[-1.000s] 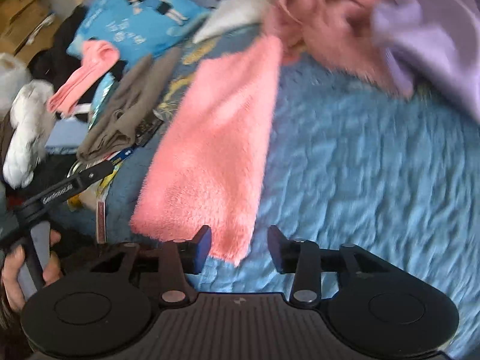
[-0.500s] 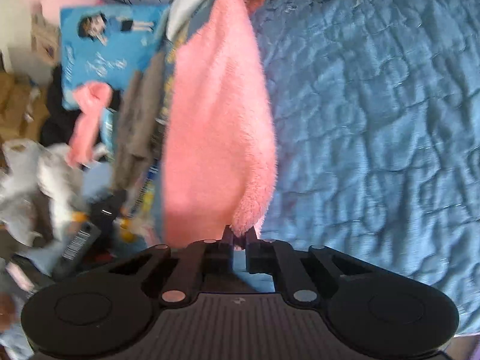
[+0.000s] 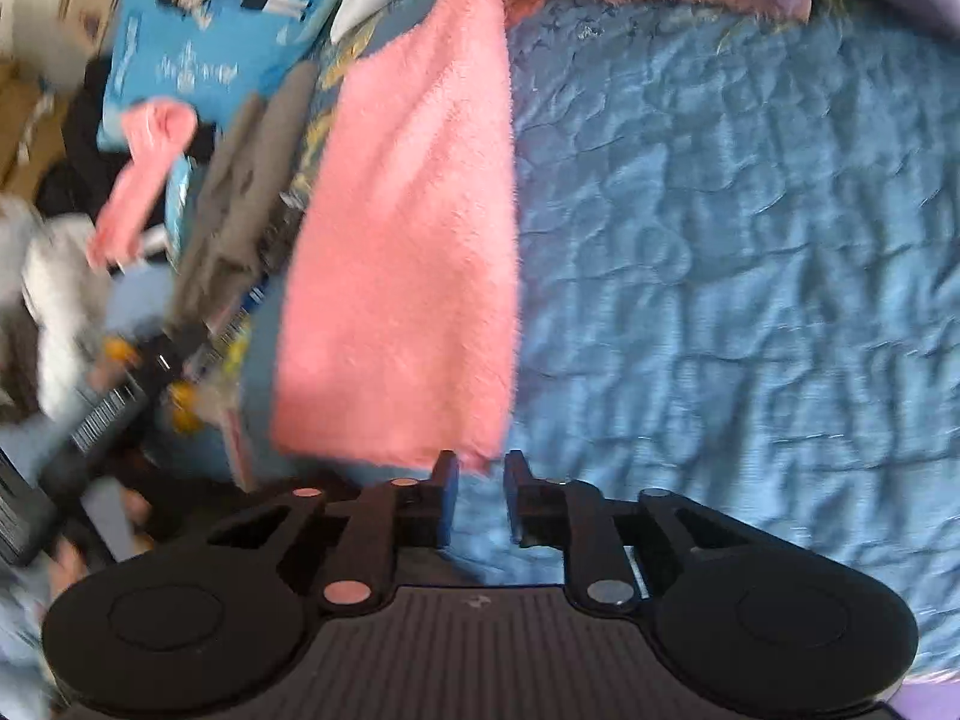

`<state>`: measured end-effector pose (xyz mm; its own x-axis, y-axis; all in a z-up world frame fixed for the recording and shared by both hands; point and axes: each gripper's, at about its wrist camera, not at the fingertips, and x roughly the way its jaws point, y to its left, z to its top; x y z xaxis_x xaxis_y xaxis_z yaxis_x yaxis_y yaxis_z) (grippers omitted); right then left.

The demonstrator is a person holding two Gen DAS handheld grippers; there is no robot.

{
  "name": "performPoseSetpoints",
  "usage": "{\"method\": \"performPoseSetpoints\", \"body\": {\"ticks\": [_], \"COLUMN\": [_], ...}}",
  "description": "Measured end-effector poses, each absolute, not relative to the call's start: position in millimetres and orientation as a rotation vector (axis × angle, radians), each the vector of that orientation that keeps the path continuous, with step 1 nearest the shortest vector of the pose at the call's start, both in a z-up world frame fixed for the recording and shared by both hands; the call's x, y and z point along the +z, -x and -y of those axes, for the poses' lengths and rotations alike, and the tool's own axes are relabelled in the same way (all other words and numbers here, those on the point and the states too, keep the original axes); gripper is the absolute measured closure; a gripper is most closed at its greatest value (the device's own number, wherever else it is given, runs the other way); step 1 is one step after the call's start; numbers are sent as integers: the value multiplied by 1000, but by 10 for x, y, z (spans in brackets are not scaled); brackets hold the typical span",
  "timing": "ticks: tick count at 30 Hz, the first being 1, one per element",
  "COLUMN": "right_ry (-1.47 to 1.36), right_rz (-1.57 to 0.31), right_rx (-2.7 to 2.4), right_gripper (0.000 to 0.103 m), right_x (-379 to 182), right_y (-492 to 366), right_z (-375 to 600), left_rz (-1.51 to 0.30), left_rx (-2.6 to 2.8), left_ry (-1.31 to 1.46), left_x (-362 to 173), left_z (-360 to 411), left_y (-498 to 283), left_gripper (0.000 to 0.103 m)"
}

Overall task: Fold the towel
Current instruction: 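Grasp the strip end with the right tool and fold it onto itself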

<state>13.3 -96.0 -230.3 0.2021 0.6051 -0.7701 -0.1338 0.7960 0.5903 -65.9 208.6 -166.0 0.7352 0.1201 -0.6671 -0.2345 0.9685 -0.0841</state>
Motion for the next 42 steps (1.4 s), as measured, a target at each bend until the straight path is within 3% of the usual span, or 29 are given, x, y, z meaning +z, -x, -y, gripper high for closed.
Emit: {"method": "performPoseSetpoints", "body": {"ticks": [4, 6, 12, 18, 27, 30, 32, 33, 37, 42], "right_ry": [-381, -357, -236, -171, -274, -323, -335, -323, -274, -233], "right_rz": [-1129, -1056, -917, -791, -945, -975, -980, -969, -902, -794], "right_rx": [542, 569, 558, 480, 474, 487, 480, 487, 542, 686], "right_gripper": [74, 70, 64, 63, 63, 68, 80, 97, 98, 98], "right_x": [-2052, -1932, -1827, -1882, -2306, -2413, -2455, -2443, -2336, -1999], "right_y": [-210, -317, -782, -1483, -2325, -2442, -2490, -2479, -2386, -2114], "right_z": [1040, 1002, 671, 572, 554, 531, 512, 500, 461, 440], "left_rz": [-656, -619, -638, -678, -722, -775, -840, -867, -915, -763], "left_rx": [106, 21, -174, -284, -442, -447, -397, -374, -310, -326], "left_ry": [149, 131, -27, -15, -17, -21, -6, 11, 88, 140], "left_x": [-1595, -1559, -1627, -1720, -1810, -1887, -1974, -2010, -2072, -1831], "left_z": [-2007, -1926, -1538, -1455, -1267, -1247, -1288, -1329, -1478, -1639], "left_y": [723, 748, 658, 537, 368, 247, 118, 75, -13, 196], "left_gripper": [23, 15, 15, 15, 10, 10, 10, 10, 10, 10]}}
